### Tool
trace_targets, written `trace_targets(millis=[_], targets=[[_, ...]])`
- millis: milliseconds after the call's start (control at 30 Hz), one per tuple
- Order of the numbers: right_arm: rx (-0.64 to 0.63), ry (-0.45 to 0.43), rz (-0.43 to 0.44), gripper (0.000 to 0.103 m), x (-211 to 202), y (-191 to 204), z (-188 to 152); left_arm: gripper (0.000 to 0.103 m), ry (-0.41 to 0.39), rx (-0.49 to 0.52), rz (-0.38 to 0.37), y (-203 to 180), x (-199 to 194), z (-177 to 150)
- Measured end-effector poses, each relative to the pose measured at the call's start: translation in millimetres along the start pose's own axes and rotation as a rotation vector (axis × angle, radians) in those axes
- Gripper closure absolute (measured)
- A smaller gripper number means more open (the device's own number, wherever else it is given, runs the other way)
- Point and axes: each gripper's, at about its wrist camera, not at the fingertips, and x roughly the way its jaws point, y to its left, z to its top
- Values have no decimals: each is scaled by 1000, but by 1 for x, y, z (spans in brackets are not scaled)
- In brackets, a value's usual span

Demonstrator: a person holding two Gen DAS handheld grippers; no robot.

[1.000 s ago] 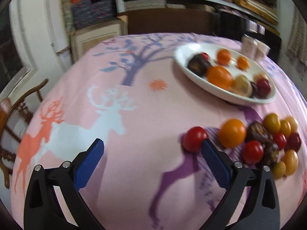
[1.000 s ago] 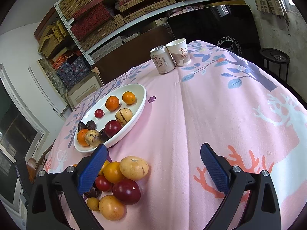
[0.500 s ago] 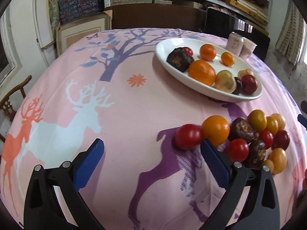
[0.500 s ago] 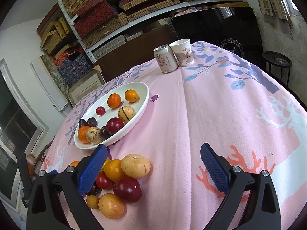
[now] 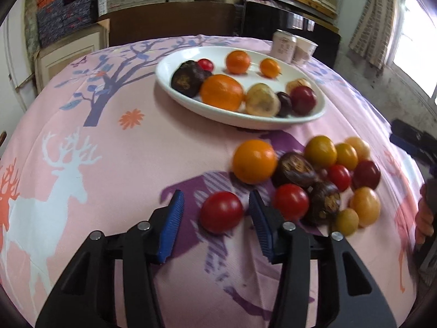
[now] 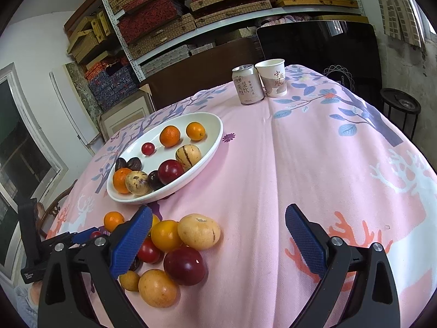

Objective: Organize fruits
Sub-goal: 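Grasp a red tomato with the left tool while the right tool grasps a dark red plum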

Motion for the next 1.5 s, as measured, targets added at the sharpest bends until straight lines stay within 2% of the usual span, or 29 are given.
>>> trace_targets(millis=[100, 233, 300, 333, 400, 567, 667, 800, 933, 1033, 1200, 1300, 1367, 1500], targets=[[-7, 5, 6, 4, 0, 1, -1, 54, 14, 31, 0, -7, 2, -3], [-46, 19, 8, 5, 0, 7, -6, 56, 9, 0, -25, -2, 2, -2], [-75, 27, 4, 9, 1, 12, -8, 62, 6, -9, -20, -1, 2, -1], [-89, 33, 3, 12, 2, 14, -10, 69, 2, -18, -17, 1, 1, -1], [-106, 50, 6, 17, 4, 16, -13, 74, -2, -40, -17, 6, -1, -1], [-107, 99, -7, 35, 12, 14, -17, 74, 0, -35, -4, 4, -1, -2], [-116, 124, 0, 42, 15, 16, -20, 74, 0, -36, -4, 4, -1, -1], [-119, 110, 16, 43, 4, 16, -28, 74, 3, -33, -1, 4, -1, -2], [-77, 137, 83, 47, -1, 10, -34, 74, 4, -26, 4, 3, 0, -2], [-65, 117, 120, 48, -6, 11, -33, 74, 5, -26, 4, 3, 0, -2], [-128, 211, 111, 57, 10, 24, -42, 73, 6, -20, 11, 2, 1, -3], [-113, 214, 124, 59, 10, 22, -42, 73, 8, -12, 18, 0, 1, -3], [-102, 219, 142, 64, 10, 21, -43, 73, 10, -6, 23, -1, 1, -3], [-63, 230, 172, 64, 14, 17, -41, 73, 10, -5, 21, -1, 1, -2]])
